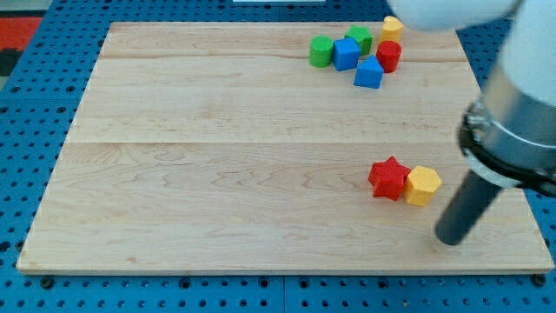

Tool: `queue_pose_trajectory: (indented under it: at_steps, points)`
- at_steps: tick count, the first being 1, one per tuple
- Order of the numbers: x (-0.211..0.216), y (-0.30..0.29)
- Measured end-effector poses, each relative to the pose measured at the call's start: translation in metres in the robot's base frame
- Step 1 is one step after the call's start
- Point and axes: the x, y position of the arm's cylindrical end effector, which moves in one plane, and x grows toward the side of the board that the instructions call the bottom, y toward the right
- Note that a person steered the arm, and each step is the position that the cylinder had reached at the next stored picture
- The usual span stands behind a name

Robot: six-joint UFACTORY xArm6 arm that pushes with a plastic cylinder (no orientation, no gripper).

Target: Slide the yellow hexagon along with red star to the left side of the board

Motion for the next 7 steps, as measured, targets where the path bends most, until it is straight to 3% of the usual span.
queue_pose_trajectory:
  at_steps: [2, 3, 6, 7]
  points:
    - [0.004, 0.027]
    - [-0.016, 0.043]
    - [-0.055, 0.001]
    - [-0.093, -0.056]
